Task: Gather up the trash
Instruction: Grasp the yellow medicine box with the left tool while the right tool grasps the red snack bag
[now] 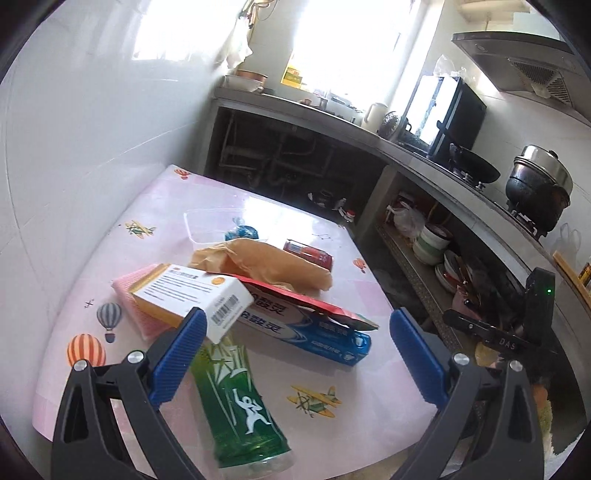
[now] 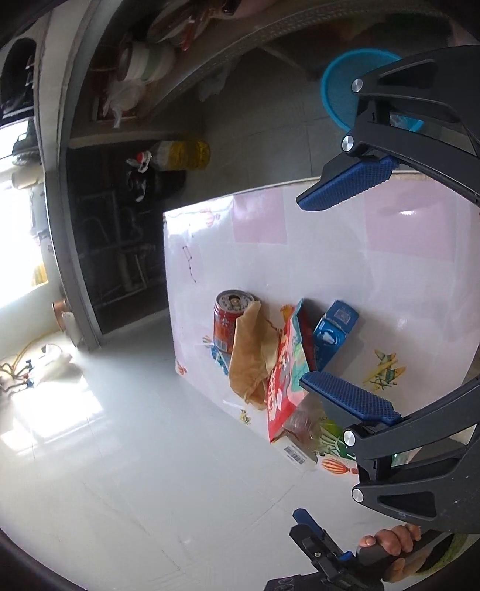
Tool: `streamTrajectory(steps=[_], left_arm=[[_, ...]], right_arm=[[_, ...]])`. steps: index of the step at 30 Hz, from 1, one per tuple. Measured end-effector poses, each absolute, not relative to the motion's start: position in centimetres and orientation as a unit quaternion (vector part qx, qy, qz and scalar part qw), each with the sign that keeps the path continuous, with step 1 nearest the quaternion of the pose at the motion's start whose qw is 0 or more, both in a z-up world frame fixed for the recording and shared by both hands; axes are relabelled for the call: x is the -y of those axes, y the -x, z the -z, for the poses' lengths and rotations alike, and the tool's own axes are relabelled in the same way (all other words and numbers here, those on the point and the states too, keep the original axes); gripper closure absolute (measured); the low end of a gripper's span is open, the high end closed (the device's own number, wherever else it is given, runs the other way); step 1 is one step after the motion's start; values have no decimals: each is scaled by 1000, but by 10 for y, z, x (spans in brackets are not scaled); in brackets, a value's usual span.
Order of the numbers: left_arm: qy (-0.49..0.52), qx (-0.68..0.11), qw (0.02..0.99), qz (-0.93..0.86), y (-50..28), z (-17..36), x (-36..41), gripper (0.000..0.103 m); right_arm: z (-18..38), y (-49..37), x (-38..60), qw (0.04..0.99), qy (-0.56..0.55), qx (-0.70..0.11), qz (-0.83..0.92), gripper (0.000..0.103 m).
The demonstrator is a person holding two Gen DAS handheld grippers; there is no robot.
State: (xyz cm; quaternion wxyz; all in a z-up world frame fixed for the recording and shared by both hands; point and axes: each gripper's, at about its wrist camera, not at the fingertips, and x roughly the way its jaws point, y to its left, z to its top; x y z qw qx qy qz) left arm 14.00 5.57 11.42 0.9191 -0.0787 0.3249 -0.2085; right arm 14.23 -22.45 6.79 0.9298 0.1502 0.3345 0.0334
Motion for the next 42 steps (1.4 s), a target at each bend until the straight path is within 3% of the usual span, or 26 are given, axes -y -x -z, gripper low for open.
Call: streamTrajectory(steps=[8, 18, 28, 42], left_arm=[[182, -376, 891, 175, -176, -93, -99, 6], [449, -466, 746, 155, -240, -13, -158, 18], [532, -456, 692, 175, -257, 18, -157, 29], [565, -441, 673, 182, -260, 35, -164, 64]], right_arm=[[-76, -157, 190, 936, -101, -331, -64, 22], [-73, -169, 173, 934, -81, -337, -84, 23], [-68, -184, 137, 935, 28, -334, -112, 25], [-44, -229, 90, 907, 141, -374, -133, 57]])
